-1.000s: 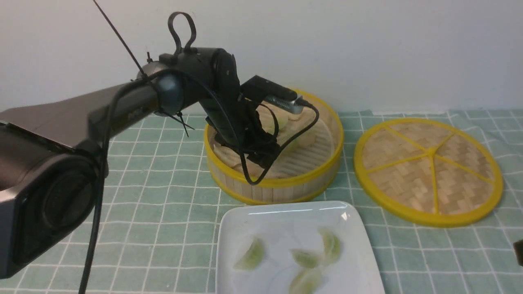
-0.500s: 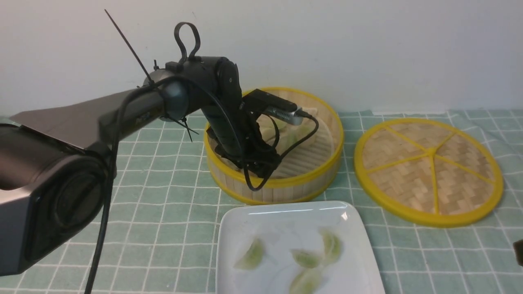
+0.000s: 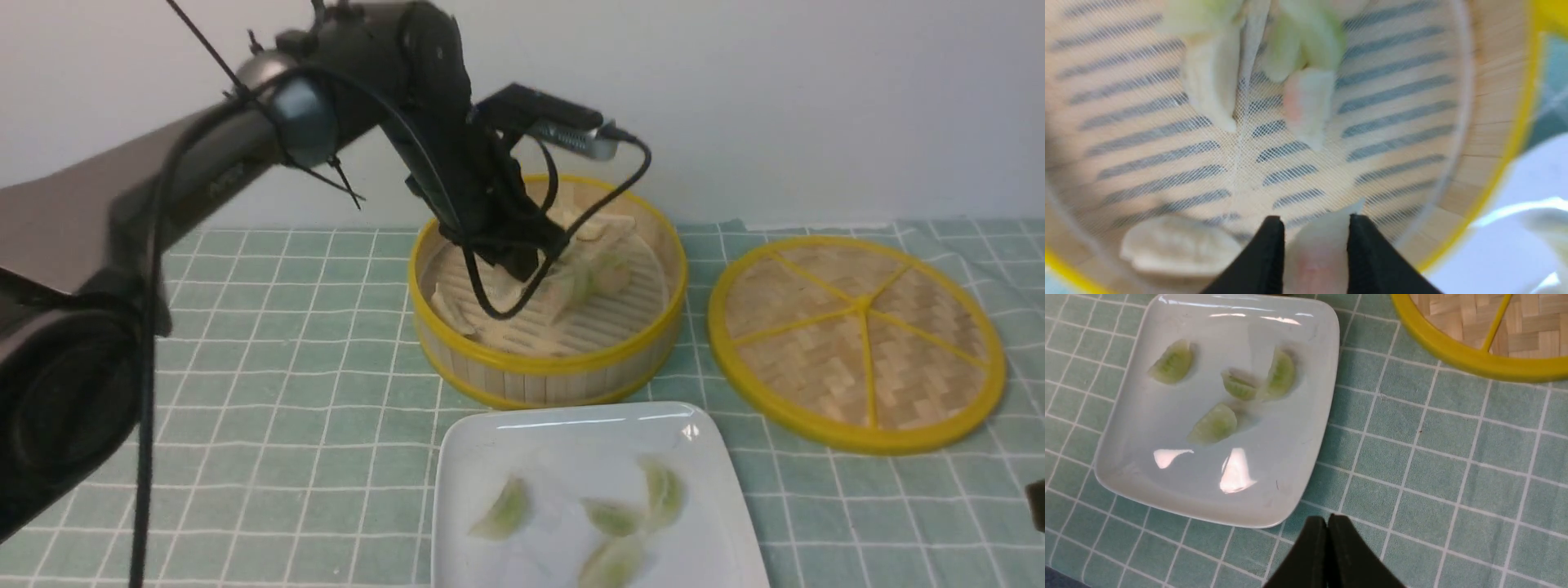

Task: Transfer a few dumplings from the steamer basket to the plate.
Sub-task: Use the left arm to grab a dumpling from the steamer, then use the left arm to put the dumpling into the plate

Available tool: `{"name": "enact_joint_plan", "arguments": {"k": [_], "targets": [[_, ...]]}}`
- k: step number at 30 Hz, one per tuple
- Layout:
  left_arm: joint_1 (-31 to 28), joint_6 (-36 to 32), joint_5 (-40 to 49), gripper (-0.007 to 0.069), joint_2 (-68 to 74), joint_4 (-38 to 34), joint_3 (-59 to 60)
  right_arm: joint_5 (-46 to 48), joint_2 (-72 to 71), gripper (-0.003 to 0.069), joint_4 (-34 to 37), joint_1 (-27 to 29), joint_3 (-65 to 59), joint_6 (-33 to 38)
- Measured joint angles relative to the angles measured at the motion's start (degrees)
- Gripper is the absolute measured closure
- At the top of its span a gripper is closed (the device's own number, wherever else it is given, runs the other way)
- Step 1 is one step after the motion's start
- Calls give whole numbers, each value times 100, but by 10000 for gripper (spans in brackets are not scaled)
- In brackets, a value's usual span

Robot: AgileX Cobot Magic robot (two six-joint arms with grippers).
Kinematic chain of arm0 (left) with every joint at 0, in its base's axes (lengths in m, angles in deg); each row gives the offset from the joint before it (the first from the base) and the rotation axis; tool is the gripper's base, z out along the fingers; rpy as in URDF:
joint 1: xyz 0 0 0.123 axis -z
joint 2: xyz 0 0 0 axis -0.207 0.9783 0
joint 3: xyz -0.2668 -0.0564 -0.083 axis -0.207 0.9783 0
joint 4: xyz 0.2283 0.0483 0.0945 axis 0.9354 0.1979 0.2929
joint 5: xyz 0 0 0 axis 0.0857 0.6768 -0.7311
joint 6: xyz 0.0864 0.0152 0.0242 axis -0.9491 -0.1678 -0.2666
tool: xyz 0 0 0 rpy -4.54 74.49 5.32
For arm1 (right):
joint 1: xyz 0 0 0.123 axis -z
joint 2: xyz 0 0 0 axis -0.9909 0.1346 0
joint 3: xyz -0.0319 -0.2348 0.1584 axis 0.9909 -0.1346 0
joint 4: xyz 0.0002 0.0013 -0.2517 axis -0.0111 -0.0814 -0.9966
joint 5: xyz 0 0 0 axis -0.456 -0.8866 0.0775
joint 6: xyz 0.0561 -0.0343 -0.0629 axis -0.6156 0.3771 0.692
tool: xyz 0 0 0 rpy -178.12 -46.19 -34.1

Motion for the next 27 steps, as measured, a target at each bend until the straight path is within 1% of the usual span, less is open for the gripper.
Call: {"name": "enact_joint_plan", "arguments": {"k": [1,3,8,9,12,13,14,16,17,19,21,24,26,27], "targets": [[0,28,264,452,-250,-20,-32,0,0,672,0,0,0,0],[0,67,517,452,-480,-79,-47,0,0,672,0,0,0,0],[23,100,593,452,-1002,-416,497,0,0,672,8,0,0,0],[101,100,593,452,-1238,-484,988,0,0,672,8,0,0,0],[363,61,600,452,-1467,-498,1962,0,0,672,8,0,0,0],[387,53,600,452,-1483,-498,2029,0,0,672,13,0,0,0],[636,-40,600,452,-1507,-513,2574,0,0,672,13,0,0,0],[846,-155,515,452,-1489,-517,2917,0,0,672,13,0,0,31],[1054,-274,206,452,-1431,-531,3147,0,0,672,13,0,0,62],[1184,-337,-35,452,-1366,-531,3240,0,0,672,13,0,0,87],[1404,-418,-646,452,-1154,-519,3304,0,0,672,13,0,0,113],[1478,-424,-1094,439,-962,-530,3304,0,0,672,13,0,0,131],[1478,-416,-1255,385,-895,-530,3304,0,0,672,13,0,0,131],[1478,-383,-1326,324,-883,-530,3304,0,0,672,18,0,0,136]]}}
